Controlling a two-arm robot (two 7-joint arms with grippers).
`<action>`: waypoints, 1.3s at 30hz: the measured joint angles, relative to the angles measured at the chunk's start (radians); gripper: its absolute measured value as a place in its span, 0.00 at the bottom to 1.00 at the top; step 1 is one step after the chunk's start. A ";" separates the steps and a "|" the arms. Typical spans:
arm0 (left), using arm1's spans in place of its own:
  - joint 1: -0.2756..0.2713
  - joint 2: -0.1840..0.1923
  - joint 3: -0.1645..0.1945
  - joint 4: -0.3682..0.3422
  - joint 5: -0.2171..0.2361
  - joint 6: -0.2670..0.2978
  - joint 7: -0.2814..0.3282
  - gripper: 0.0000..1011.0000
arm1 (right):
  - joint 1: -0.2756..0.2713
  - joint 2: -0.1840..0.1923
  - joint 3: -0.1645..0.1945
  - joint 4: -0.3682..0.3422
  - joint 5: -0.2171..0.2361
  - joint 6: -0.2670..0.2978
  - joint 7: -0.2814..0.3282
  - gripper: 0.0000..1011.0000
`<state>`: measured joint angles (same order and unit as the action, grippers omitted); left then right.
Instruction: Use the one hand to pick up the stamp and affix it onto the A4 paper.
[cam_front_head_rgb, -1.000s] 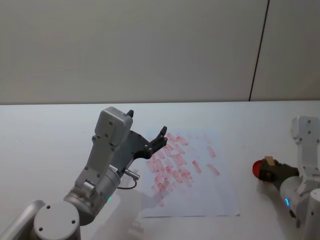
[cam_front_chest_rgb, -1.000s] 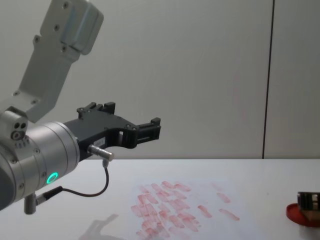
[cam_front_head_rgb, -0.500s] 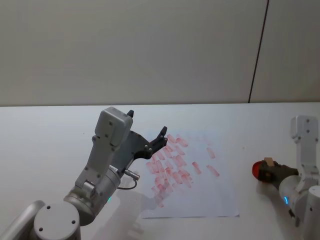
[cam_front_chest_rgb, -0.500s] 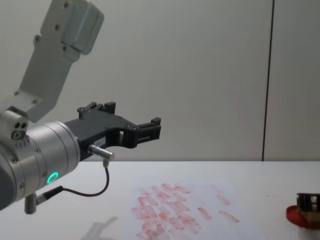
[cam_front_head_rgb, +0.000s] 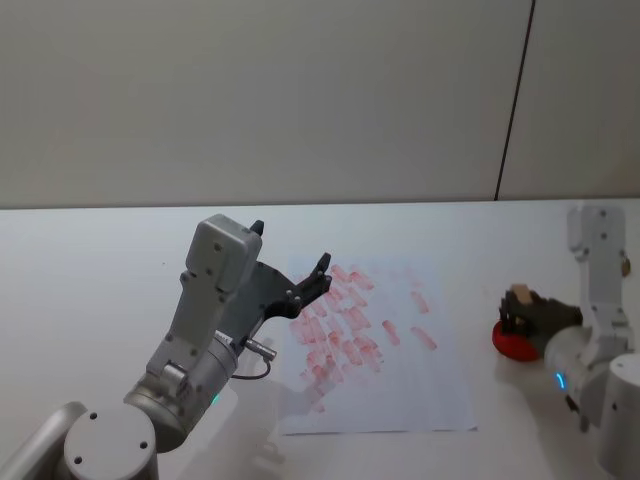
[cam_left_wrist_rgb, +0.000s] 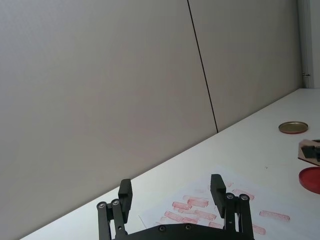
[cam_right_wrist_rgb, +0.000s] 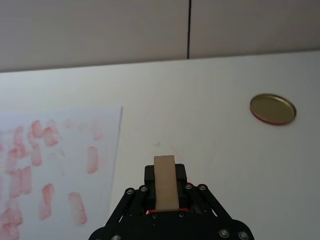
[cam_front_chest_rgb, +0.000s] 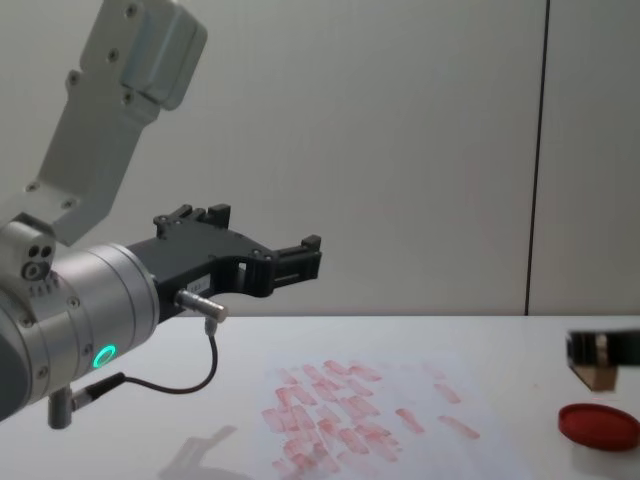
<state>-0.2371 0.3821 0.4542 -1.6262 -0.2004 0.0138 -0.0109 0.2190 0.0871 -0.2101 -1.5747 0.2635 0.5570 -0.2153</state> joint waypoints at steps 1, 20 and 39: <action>0.000 0.000 0.000 0.000 0.000 0.000 0.000 0.98 | 0.001 -0.001 -0.002 -0.006 -0.005 -0.001 0.004 0.22; 0.000 0.000 0.000 0.000 0.000 0.000 0.000 0.98 | 0.070 -0.062 -0.042 0.028 -0.064 0.044 0.089 0.22; 0.000 0.000 0.000 0.000 0.000 0.000 0.000 0.98 | 0.203 -0.133 -0.052 0.328 -0.082 0.044 0.126 0.22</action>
<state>-0.2371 0.3822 0.4542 -1.6262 -0.2004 0.0138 -0.0109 0.4223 -0.0463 -0.2624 -1.2462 0.1815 0.6014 -0.0895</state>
